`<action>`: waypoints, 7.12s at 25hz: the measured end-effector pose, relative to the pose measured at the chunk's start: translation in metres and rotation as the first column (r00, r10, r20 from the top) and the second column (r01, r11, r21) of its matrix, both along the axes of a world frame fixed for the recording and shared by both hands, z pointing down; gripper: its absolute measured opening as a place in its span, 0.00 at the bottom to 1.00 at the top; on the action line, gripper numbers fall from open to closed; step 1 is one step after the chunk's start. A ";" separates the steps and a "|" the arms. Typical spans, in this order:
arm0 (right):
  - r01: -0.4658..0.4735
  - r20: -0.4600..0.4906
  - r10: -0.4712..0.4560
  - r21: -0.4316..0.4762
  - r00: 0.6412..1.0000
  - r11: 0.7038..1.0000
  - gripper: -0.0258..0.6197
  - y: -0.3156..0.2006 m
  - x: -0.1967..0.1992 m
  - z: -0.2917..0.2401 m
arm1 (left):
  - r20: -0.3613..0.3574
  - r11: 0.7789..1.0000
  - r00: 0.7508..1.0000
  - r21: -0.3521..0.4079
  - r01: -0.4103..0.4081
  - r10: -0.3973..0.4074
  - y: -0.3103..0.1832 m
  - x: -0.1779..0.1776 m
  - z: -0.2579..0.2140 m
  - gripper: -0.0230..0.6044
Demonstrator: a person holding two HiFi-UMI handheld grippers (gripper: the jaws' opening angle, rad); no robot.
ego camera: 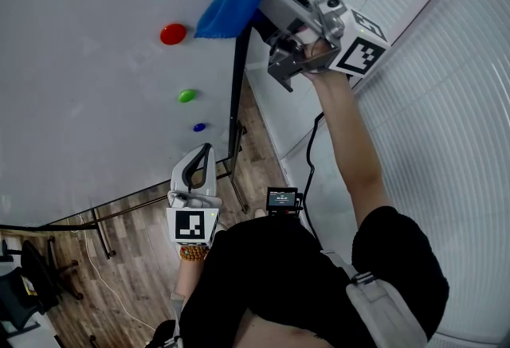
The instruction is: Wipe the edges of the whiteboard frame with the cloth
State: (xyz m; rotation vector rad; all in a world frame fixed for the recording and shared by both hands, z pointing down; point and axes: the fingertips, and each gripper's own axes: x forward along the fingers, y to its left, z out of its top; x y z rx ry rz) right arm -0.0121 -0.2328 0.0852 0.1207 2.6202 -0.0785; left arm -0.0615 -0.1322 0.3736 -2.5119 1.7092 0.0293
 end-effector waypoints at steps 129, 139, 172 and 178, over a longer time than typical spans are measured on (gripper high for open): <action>-0.046 -0.094 0.038 -0.081 0.995 0.996 0.27 0.004 -0.007 0.108 | 0.001 0.997 1.000 -0.079 -0.010 0.010 -0.014 0.013 -0.003 0.04; -0.059 -0.124 0.048 -0.084 0.991 0.995 0.28 0.004 -0.008 0.120 | -0.004 0.997 1.000 -0.077 -0.020 0.019 -0.015 0.016 -0.009 0.04; -0.130 -0.203 0.105 -0.113 0.973 0.985 0.29 0.001 -0.015 0.190 | 0.014 0.996 1.000 -0.087 -0.013 0.014 -0.012 0.011 0.007 0.04; -0.157 -0.218 0.128 -0.122 0.968 0.980 0.30 -0.001 -0.014 0.204 | 0.002 0.996 1.000 -0.088 -0.020 0.020 -0.012 0.016 0.007 0.04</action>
